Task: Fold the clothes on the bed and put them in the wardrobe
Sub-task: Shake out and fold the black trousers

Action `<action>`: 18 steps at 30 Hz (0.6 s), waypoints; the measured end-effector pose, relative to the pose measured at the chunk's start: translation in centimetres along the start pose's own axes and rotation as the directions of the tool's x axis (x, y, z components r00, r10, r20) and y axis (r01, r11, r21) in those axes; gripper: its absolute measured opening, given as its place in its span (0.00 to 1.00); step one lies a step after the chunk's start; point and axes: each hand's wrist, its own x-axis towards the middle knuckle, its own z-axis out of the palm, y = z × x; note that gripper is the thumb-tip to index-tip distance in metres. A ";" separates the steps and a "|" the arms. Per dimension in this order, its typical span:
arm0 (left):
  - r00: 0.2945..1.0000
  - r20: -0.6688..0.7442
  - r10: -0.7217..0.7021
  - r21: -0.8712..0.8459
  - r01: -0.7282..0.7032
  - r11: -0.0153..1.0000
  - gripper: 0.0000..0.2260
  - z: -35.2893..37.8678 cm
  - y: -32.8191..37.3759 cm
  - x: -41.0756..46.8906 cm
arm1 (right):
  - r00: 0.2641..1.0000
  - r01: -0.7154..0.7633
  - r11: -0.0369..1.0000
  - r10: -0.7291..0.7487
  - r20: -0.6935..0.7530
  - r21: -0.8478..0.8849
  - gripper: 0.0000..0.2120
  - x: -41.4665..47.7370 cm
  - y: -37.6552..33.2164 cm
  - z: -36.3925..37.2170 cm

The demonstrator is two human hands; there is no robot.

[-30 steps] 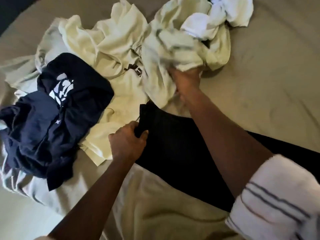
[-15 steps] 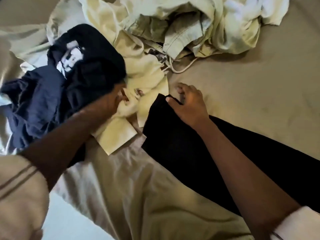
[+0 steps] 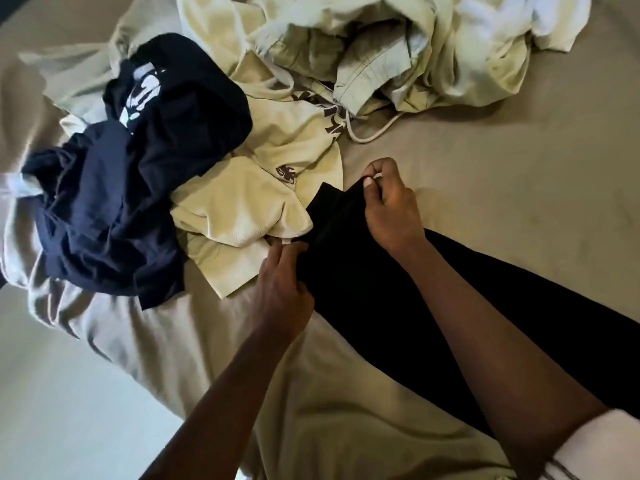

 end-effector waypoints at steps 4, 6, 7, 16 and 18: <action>0.996 0.067 -0.055 0.026 0.054 0.998 0.24 -0.6 -0.4 0.5 | 0.993 0.017 0.987 0.001 -0.114 0.159 0.04 0.3 0.3 -0.4; 0.985 0.113 -0.131 0.041 0.127 0.991 0.07 -1.3 -0.2 1.3 | 0.993 0.010 0.977 0.016 -0.121 0.213 0.06 0.2 0.2 -0.3; 0.974 0.138 -0.177 0.027 0.175 0.984 0.10 -1.6 0.0 1.8 | 0.993 -0.011 0.971 0.039 -0.110 0.238 0.09 0.2 0.0 -0.2; 0.885 0.356 -0.301 0.245 0.222 0.944 0.16 -2.8 -0.3 3.2 | 0.922 0.051 0.889 0.133 0.364 -0.456 0.14 3.9 -2.5 0.6; 0.831 0.448 -0.329 0.058 0.340 0.939 0.13 -2.9 -0.3 3.2 | 0.913 0.076 0.896 0.114 0.392 -0.437 0.08 4.6 -2.8 0.9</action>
